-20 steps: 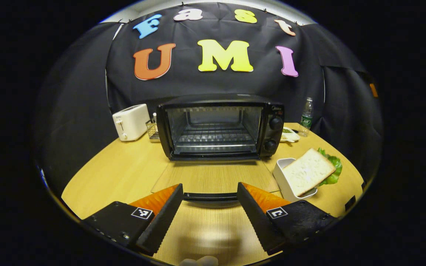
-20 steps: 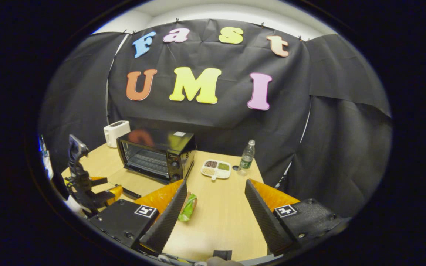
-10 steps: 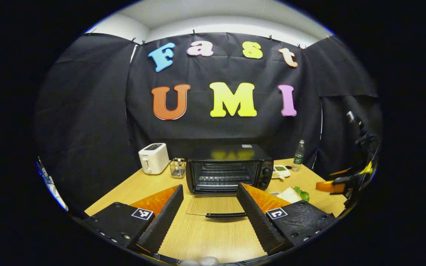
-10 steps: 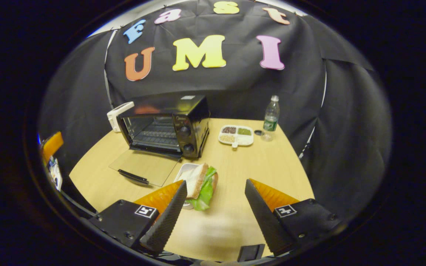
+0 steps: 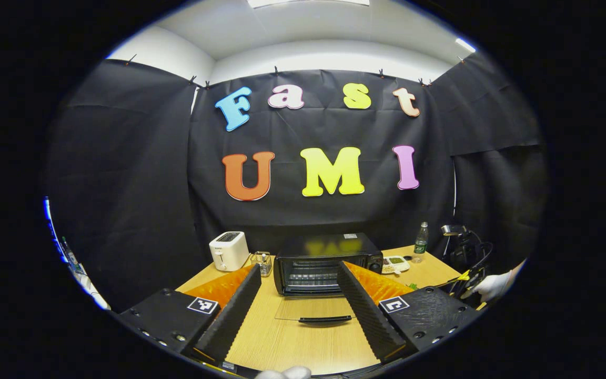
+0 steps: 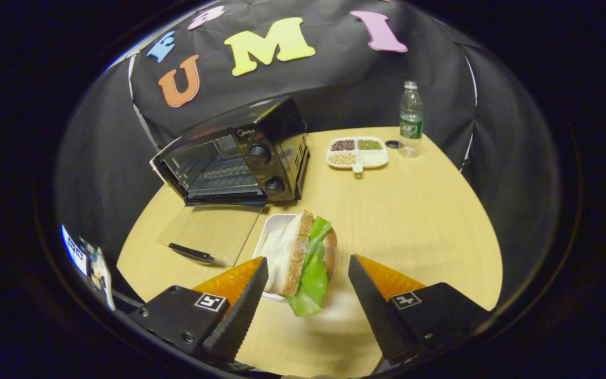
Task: Open the electric oven with the left hand, put the food in, and close the electric oven.
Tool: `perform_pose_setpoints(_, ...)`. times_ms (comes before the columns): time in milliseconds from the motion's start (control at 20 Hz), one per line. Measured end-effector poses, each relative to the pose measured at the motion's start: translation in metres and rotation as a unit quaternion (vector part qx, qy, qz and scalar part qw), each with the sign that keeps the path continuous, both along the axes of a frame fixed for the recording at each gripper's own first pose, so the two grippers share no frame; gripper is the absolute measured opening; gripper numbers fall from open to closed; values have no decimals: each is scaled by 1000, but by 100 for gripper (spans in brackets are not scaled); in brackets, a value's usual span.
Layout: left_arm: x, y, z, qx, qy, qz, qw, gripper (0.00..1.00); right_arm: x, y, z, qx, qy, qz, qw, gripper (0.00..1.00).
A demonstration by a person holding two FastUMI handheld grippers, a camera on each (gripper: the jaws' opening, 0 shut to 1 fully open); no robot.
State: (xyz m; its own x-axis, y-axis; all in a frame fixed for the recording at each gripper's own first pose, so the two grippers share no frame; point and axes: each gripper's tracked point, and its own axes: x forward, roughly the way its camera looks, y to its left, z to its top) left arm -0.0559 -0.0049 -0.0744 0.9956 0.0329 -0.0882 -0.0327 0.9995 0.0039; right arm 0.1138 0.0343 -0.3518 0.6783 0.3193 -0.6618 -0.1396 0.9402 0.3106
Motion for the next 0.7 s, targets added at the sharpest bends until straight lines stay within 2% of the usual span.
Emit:
perform_pose_setpoints(250,1,-3,1,-2,8,0,1000,95,13,4,-20,43,47,11,998,86)
perform_pose_setpoints(350,1,-4,1,0,13,2,1000,95,12,6,-18,64,57,8,996,77)
perform_pose_setpoints(400,1,-4,1,-2,13,2,1000,95,12,5,-18,71,58,4,996,67)
perform_pose_setpoints(450,2,-5,1,-2,14,2,1000,95,13,8,-16,81,62,4,995,69)
perform_pose_setpoints(550,3,-4,1,-1,16,3,1000,95,13,11,-10,103,61,1,993,58)
perform_pose_setpoints(600,4,-5,0,-3,17,1,1000,95,13,12,-5,113,62,0,992,48)
perform_pose_setpoints(650,4,-6,0,-3,18,0,1000,95,11,11,-4,116,63,0,991,43)
perform_pose_setpoints(700,4,-6,0,-3,19,-2,1000,95,9,14,-1,118,62,4,991,42)
